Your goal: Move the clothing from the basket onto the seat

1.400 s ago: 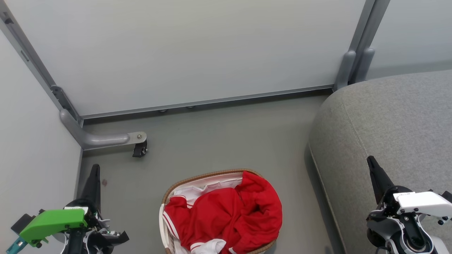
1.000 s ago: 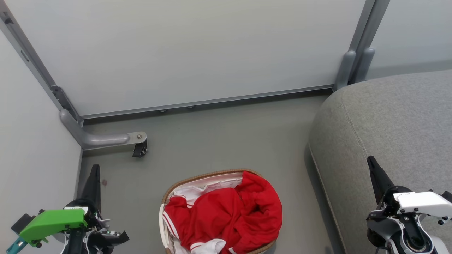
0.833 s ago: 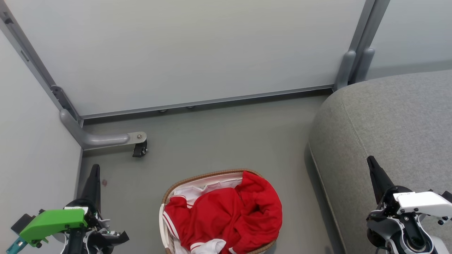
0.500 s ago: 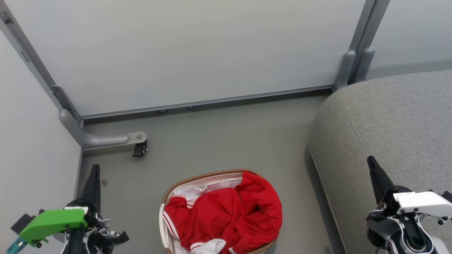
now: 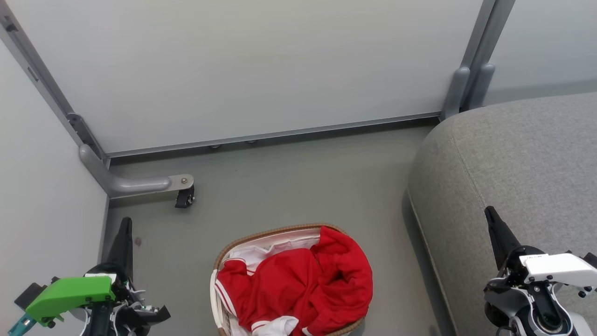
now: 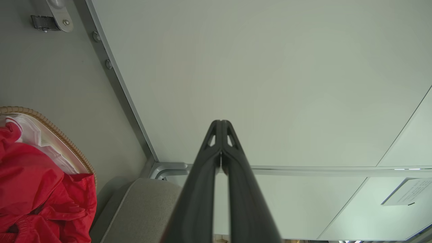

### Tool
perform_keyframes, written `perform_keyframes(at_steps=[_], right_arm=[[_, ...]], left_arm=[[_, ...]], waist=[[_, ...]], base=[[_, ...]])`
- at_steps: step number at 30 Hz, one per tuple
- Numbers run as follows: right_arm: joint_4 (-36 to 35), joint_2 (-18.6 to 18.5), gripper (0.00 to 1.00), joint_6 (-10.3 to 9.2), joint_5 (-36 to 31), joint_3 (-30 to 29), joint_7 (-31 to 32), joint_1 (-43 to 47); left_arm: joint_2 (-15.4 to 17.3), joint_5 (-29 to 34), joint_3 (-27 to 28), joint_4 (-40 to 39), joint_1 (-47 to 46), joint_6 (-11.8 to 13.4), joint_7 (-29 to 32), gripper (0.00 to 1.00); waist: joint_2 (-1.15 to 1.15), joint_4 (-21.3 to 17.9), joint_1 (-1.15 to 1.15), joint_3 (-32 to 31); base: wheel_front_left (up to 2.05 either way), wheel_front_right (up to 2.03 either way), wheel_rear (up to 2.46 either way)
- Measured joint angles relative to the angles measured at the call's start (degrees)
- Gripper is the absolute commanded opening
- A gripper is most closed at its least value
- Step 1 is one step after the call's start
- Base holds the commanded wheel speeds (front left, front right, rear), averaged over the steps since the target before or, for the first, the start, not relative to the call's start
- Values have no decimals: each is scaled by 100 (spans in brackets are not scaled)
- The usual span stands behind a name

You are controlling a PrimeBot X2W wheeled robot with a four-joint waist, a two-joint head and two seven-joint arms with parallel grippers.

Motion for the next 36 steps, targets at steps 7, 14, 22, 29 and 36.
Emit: perform_keyframes(at_steps=[7,14,22,29,36], right_arm=[[0,0,0,0,0,0,0,0],[0,0,0,0,0,0,0,0],[0,0,0,0,0,0,0,0],[12,5,100,0,-1,0,0,2],[269,89,100,-3,-13,55,-36,158]], left_arm=[[0,0,0,1,0,0,0,0],[0,0,0,1,0,0,0,0],[0,0,1,1,0,0,0,0],[-4,0,0,10,5,1,-1,100],[-56,2,-35,312,219,13,-44,100]], waist=[[0,0,0,0],[0,0,0,0],[0,0,0,0],[0,0,0,0],[0,1,0,5]], base=[[0,0,0],[0,0,0],[0,0,0],[0,0,0],[0,0,0]])
